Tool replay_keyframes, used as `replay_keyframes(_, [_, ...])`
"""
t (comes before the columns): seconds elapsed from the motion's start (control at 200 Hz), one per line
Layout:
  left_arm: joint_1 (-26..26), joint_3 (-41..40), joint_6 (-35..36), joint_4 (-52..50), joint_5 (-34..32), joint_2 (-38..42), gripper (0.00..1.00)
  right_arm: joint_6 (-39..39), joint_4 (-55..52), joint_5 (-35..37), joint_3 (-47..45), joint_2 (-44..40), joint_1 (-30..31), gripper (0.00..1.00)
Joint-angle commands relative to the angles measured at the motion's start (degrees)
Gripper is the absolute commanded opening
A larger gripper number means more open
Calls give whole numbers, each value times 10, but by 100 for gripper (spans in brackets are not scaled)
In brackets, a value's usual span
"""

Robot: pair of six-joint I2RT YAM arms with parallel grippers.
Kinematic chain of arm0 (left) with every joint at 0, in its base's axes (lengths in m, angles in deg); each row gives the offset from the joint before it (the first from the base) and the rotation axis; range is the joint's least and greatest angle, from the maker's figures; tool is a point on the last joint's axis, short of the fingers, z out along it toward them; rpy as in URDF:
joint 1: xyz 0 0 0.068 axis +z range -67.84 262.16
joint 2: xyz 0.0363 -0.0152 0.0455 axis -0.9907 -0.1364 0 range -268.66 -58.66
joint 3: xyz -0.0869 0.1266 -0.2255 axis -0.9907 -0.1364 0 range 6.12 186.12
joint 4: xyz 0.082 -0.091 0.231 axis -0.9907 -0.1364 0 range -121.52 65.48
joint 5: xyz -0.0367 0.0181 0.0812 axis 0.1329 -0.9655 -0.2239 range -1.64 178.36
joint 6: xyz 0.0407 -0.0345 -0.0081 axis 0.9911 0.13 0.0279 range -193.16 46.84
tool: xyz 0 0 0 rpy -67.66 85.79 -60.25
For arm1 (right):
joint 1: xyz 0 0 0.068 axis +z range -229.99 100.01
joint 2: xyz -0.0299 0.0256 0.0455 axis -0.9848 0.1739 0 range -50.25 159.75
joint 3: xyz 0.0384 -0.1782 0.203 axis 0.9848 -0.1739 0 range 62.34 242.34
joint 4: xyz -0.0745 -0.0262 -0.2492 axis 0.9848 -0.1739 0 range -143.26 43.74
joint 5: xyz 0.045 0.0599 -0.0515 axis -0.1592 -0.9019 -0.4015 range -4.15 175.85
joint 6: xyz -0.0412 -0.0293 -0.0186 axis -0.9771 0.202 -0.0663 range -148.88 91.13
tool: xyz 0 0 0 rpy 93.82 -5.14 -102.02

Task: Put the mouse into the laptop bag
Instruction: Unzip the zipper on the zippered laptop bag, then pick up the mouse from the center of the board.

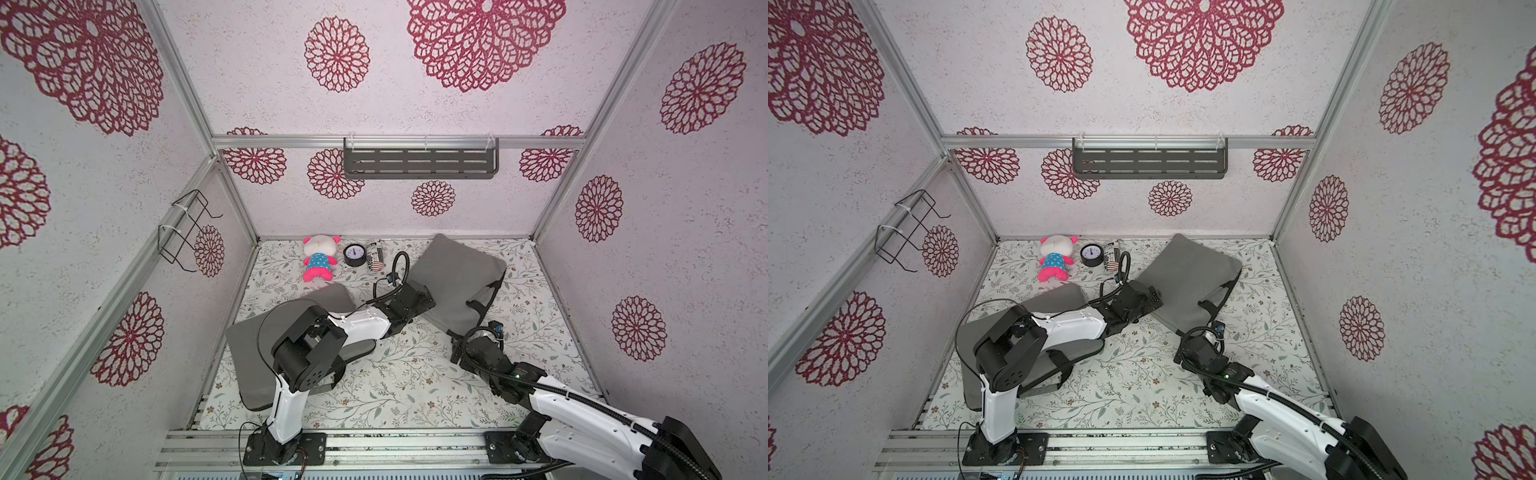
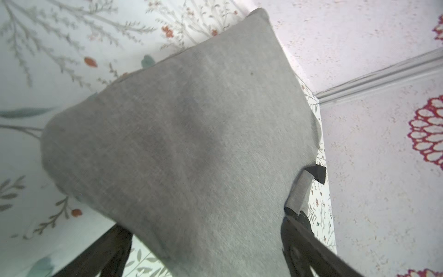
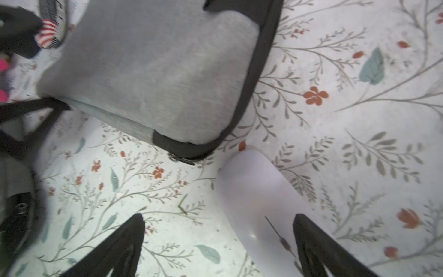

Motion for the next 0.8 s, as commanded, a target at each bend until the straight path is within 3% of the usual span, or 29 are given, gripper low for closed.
replay_keyframes(0.0, [-7, 39, 111, 18, -28, 44, 98, -4, -58, 14, 0, 20, -1, 98])
replay_keyframes(0.18, [-4, 100, 199, -21, 21, 32, 98, -23, -38, -17, 3, 82, 0, 98])
replay_keyframes(0.305, [-3, 151, 192, -138, -44, 23, 98, -24, -20, -35, 10, 111, 14, 94])
replay_keyframes(0.545, [30, 30, 137, -123, -91, 95, 98, -5, -35, -3, 39, 167, 41, 86])
replay_keyframes(0.655, [44, -12, 150, -73, -50, 118, 98, 11, -57, 24, 52, 197, 41, 82])
replay_keyframes(0.791, [49, 24, 197, -60, 14, 99, 98, 30, -79, 46, 67, 214, 31, 74])
